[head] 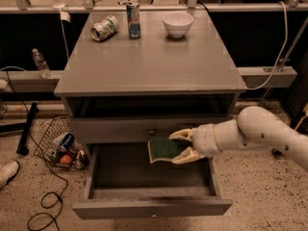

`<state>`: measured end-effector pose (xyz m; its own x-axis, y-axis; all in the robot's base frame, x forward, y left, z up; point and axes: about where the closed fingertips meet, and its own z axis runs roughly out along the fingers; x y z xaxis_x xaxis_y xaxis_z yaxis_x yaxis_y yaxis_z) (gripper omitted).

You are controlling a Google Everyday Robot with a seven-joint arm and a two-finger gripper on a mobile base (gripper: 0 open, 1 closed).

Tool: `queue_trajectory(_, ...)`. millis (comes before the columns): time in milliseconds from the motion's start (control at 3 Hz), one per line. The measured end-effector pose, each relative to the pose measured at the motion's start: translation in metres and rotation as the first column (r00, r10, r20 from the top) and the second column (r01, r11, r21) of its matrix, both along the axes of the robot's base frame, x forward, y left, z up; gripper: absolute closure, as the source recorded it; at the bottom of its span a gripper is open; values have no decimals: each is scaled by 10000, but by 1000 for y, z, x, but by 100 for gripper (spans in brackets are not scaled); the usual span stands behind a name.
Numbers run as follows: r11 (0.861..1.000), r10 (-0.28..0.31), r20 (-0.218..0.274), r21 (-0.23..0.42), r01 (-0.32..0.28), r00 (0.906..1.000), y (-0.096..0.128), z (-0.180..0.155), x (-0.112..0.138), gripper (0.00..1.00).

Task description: Pick sponge from middle drawer and place on counter

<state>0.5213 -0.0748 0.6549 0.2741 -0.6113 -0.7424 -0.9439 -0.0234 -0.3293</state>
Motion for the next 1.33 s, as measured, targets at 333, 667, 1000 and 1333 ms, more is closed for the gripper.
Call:
queue_trajectory(333, 9986, 215, 857, -503, -173, 9961, -4, 46, 3, 100)
queue_trajectory(667, 9986, 216, 858, -503, -173, 9961, -4, 47, 3, 100)
queue_trajectory(1000, 9979, 387, 1133, -564, -325, 9928, -5, 63, 11, 100)
queue_trajectory(1333, 9939, 745, 1939, -945, -569, 9782, -1, 115, 32, 100)
